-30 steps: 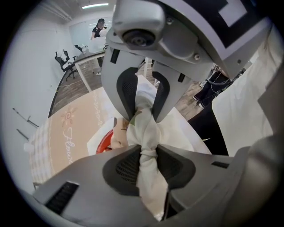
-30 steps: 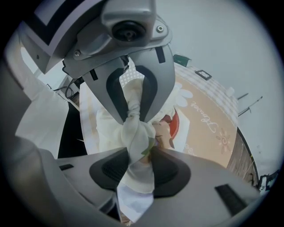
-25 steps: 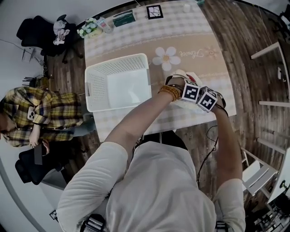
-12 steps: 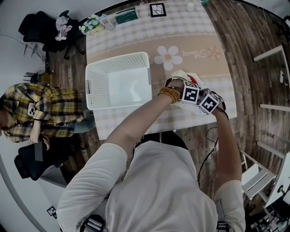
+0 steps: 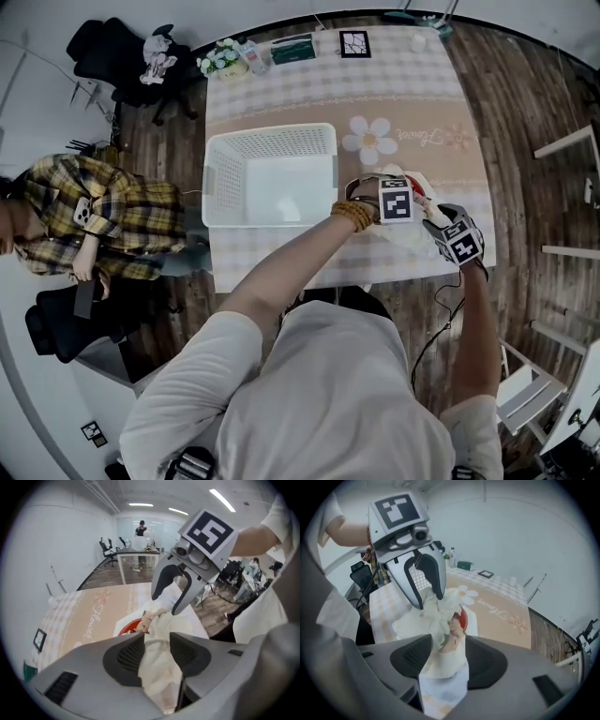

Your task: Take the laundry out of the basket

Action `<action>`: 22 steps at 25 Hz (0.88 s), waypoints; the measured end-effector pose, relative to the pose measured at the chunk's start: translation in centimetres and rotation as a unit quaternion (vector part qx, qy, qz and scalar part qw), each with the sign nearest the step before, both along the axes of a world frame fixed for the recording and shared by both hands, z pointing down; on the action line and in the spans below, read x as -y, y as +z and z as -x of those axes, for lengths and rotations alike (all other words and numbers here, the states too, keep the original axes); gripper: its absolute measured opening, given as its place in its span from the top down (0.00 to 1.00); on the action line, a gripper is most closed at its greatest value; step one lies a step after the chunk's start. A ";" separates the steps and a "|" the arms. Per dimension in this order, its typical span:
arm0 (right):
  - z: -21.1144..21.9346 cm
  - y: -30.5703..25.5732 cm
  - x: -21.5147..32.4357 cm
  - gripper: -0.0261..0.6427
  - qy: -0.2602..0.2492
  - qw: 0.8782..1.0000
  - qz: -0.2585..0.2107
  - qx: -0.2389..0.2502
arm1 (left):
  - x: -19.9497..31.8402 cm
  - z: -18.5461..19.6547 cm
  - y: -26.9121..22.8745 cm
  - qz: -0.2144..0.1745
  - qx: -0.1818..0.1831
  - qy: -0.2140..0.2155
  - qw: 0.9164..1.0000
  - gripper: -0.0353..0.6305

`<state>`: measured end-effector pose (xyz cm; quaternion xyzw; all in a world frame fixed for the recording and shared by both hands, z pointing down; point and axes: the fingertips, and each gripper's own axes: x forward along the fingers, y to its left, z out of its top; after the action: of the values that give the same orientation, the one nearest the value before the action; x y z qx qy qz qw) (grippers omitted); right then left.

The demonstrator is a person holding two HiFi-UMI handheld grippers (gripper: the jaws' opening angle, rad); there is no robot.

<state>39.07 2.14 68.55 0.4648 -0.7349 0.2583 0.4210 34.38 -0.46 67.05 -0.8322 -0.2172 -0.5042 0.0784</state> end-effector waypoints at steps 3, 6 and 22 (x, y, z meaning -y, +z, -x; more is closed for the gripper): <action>0.0 -3.0 1.6 0.58 0.048 0.996 -0.066 0.032 | 0.9 -0.5 -2.6 0.046 -0.063 -0.083 0.994 0.65; 1.0 -6.7 2.8 0.58 0.088 0.985 -0.123 0.081 | 1.3 0.0 -5.4 0.070 -0.117 -0.136 0.981 0.65; 13.9 -21.4 8.0 0.84 0.093 0.928 -0.319 0.167 | 7.4 14.4 -19.8 0.064 -0.415 -0.367 0.830 0.94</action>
<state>25.14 -5.86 47.10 0.5909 -0.7918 0.1217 0.0957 19.96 -7.88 47.22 -0.9846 0.1254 -0.0880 -0.0837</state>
